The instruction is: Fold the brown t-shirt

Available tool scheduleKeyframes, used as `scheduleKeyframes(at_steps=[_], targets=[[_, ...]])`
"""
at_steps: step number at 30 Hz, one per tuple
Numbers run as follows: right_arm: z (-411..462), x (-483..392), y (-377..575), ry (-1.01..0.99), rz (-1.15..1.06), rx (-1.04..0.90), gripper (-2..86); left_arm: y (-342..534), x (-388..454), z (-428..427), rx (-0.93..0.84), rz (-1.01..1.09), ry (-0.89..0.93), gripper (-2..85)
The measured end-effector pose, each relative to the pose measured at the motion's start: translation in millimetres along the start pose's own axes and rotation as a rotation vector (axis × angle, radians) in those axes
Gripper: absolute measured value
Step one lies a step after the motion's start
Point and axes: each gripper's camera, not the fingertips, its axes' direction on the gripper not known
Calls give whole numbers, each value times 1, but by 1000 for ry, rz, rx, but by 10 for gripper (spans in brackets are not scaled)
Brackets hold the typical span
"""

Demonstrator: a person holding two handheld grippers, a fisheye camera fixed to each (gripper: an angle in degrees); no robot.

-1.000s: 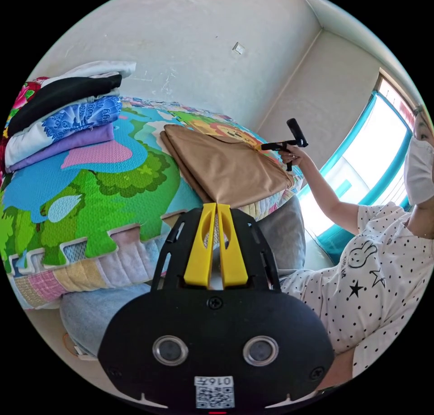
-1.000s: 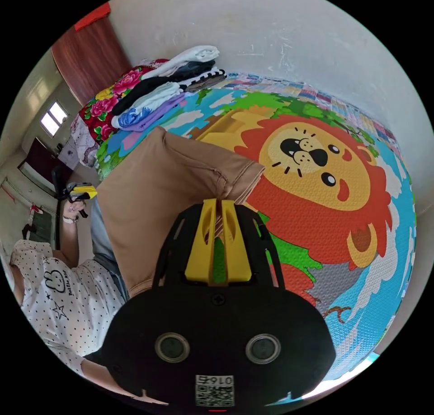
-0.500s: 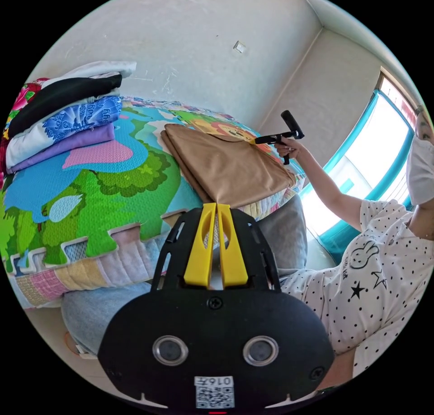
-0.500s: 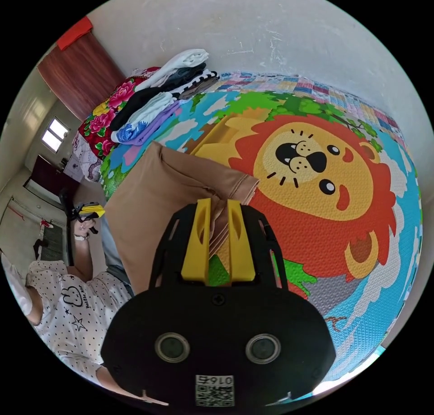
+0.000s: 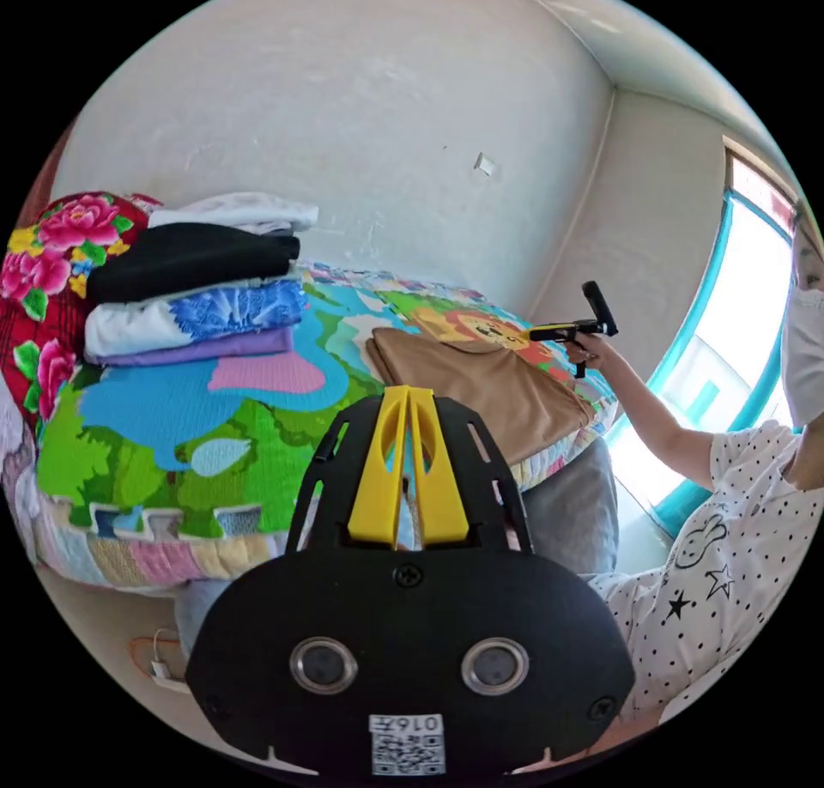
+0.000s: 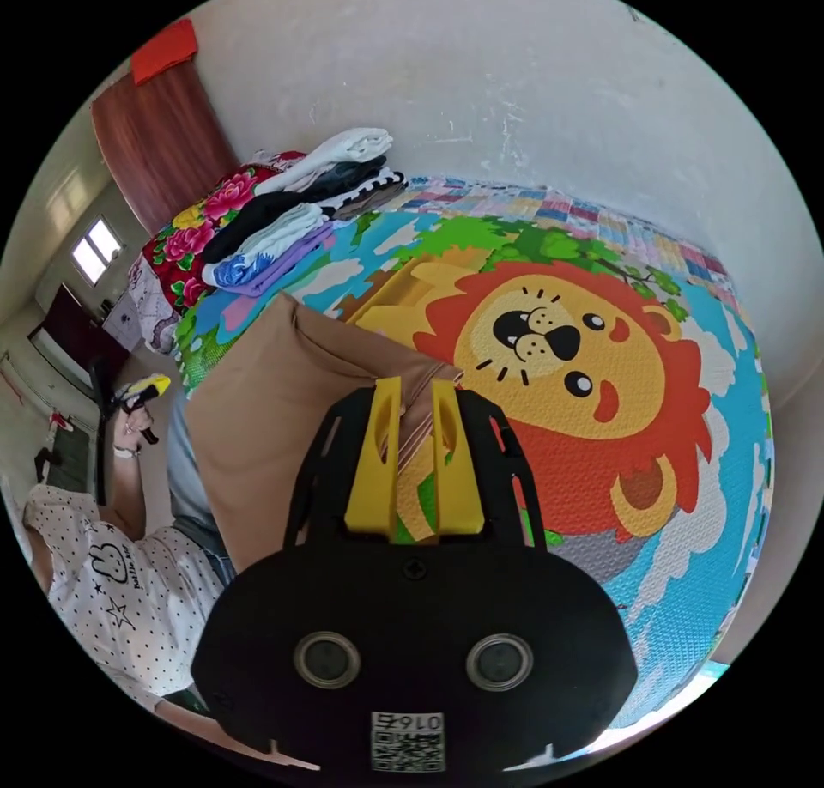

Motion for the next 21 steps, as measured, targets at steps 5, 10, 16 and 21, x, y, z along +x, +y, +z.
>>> scheduleKeyframes(at_steps=[5,10,16,21], targets=[[-4,-71,-19,139,-196,44,42,-113,33,67,-104,242,1,-10],[18,-108,-48,162,-246,-13,25,-194,50,184,-350,441,-100,-10],[35,-126,-81,53,-301,-96,47,-239,23,285,-563,403,-93,-10],[54,-143,-91,123,-370,-165,24,-243,18,296,-534,464,-108,-10]])
